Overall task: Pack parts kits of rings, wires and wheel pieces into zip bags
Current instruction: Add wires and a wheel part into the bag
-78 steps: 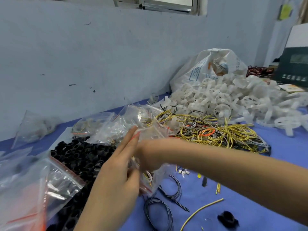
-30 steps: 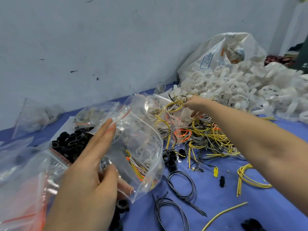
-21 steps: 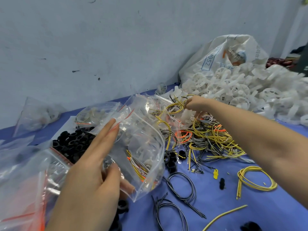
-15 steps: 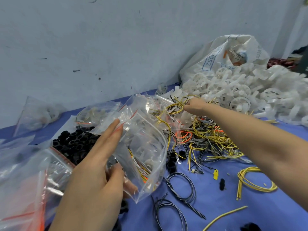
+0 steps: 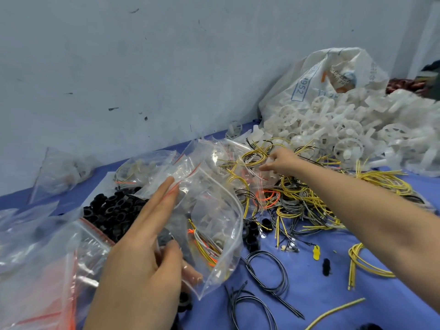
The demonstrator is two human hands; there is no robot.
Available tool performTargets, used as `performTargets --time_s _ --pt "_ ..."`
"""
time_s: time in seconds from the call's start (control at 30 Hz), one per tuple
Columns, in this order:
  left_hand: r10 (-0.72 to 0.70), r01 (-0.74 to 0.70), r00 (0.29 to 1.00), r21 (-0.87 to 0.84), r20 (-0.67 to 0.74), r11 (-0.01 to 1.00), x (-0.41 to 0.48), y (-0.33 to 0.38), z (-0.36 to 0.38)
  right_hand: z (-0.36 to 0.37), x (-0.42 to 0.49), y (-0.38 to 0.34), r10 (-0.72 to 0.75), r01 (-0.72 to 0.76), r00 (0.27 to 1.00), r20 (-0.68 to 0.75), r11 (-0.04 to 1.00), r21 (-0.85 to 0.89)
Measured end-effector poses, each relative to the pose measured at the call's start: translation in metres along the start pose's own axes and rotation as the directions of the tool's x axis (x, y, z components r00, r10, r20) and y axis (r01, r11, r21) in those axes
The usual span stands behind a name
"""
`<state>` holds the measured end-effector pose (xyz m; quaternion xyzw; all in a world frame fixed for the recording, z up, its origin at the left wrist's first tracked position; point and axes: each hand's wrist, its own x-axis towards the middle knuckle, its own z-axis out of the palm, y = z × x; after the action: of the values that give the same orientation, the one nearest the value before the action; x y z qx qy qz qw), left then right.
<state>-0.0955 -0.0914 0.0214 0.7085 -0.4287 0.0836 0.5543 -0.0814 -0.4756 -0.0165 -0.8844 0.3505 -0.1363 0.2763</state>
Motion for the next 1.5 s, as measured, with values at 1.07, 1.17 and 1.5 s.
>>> performTargets --time_s 1.07,1.17,1.5 --pt "-0.305 0.321 0.945 -0.151 0.116 0.935 0.0 0.028 -0.002 -0.061 -0.062 -0.028 -0.085 0.086 0.983 -0.164 0.996 -0.002" --pt "-0.291 0.309 0.947 -0.133 0.133 0.942 -0.001 0.031 0.002 -0.065 -0.066 -0.029 -0.223 0.161 0.962 -0.161 0.931 -0.327" --pt "-0.287 0.308 0.939 -0.096 0.191 0.946 -0.003 0.036 -0.001 -0.068 -0.084 -0.023 -0.23 0.285 0.958 0.17 0.711 -0.643"
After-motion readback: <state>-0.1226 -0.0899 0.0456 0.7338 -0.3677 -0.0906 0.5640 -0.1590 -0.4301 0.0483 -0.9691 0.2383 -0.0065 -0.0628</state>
